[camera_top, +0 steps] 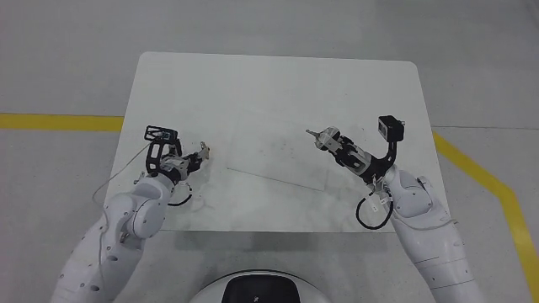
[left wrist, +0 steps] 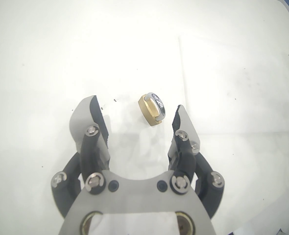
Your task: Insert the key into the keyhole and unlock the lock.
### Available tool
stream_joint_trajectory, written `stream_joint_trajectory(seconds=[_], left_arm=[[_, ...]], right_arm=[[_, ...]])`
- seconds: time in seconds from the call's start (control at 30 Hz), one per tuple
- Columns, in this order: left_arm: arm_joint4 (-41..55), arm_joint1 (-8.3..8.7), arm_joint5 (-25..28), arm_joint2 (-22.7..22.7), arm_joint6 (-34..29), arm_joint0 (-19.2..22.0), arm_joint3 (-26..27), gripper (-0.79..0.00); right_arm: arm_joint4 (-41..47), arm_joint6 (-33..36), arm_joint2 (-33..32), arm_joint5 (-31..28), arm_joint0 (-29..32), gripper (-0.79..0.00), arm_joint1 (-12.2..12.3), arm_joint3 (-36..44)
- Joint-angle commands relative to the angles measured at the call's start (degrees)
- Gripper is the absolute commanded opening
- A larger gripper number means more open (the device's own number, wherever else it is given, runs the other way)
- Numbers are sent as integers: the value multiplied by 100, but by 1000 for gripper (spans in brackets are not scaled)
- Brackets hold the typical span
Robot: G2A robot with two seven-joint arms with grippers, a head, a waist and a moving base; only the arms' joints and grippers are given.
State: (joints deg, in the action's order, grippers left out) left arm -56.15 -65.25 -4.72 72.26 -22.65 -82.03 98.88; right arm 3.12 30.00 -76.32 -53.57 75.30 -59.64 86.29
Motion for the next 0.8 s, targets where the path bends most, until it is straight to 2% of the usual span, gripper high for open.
stream_joint_trajectory(seconds=[0.0,0.27,0.5,0.77], left_arm=[[28,-20,-93,-48,-20,49,-44,-329],[30,-68,-115,-167,-100,149,-169,-342],[30,-100,-124,-206,-130,223,-218,-413],[-55,-133,-165,-283,-303,297,-206,-419]], right_arm=[[0,0,0,0,0,-785,0,0],[0,0,0,0,0,-785,0,0],[0,0,0,0,0,-785,0,0],[0,0,0,0,0,-785,0,0]])
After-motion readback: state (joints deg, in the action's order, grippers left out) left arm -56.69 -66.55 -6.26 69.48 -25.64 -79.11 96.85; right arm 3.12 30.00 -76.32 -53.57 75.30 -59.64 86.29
